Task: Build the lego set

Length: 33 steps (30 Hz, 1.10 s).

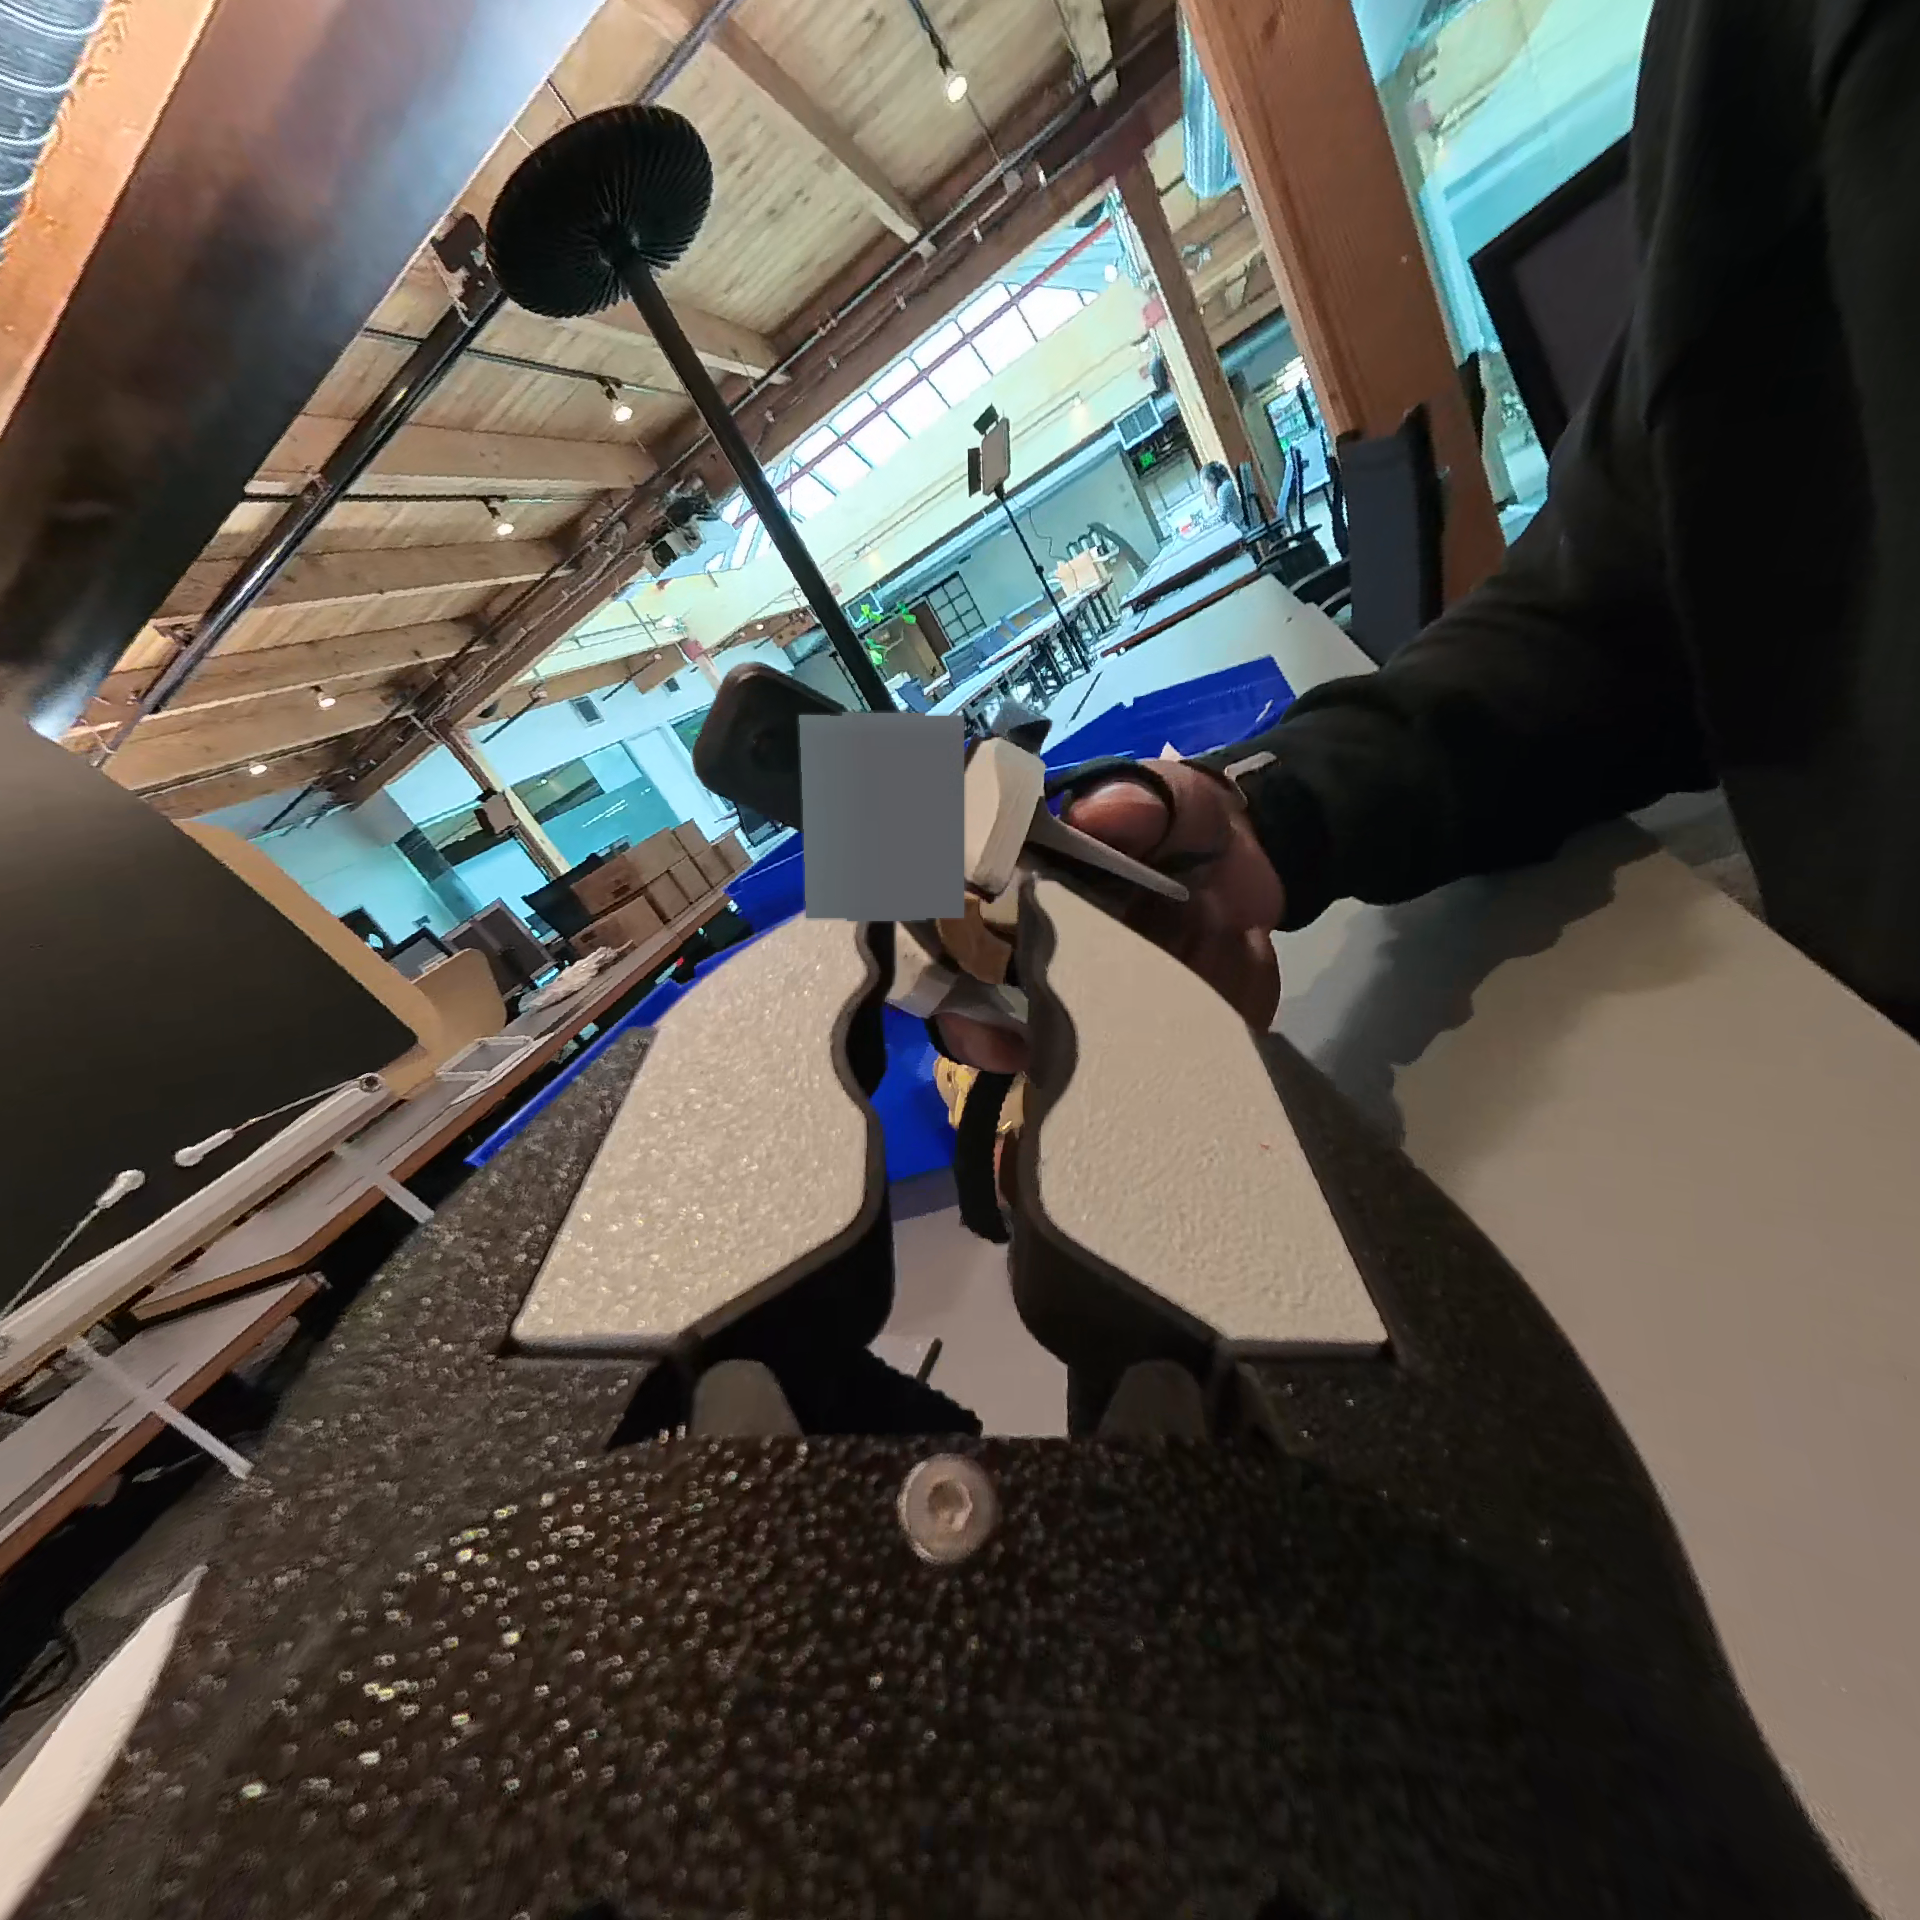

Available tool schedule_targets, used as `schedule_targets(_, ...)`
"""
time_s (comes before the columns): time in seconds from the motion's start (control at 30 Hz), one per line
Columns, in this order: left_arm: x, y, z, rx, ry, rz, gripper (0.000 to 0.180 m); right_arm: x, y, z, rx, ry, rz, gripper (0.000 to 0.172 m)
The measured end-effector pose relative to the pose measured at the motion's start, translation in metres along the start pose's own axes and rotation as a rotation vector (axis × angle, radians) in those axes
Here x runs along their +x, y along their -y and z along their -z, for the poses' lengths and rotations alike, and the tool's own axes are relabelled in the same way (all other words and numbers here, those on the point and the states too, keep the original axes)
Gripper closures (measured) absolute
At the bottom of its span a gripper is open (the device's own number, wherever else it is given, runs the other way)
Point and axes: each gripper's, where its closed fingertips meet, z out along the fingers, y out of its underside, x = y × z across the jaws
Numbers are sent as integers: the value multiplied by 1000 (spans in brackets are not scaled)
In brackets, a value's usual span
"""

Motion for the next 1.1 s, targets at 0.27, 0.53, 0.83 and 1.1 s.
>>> schedule_targets(0.27, 4, -17, -2, -82, -15, -23, 169, 10, -9, 4, -30, -77, -9, 160)
schedule_targets(0.53, 8, -33, -2, -157, -54, 21, 173, 13, -10, 16, -105, -218, 2, 158)
schedule_targets(0.83, 18, -82, -3, -367, -111, 72, 173, 16, 63, 129, -100, -626, 281, 158)
schedule_targets(1.1, 21, -104, -9, -428, -134, 119, 172, 174, 72, 254, -382, -1106, 76, 154)
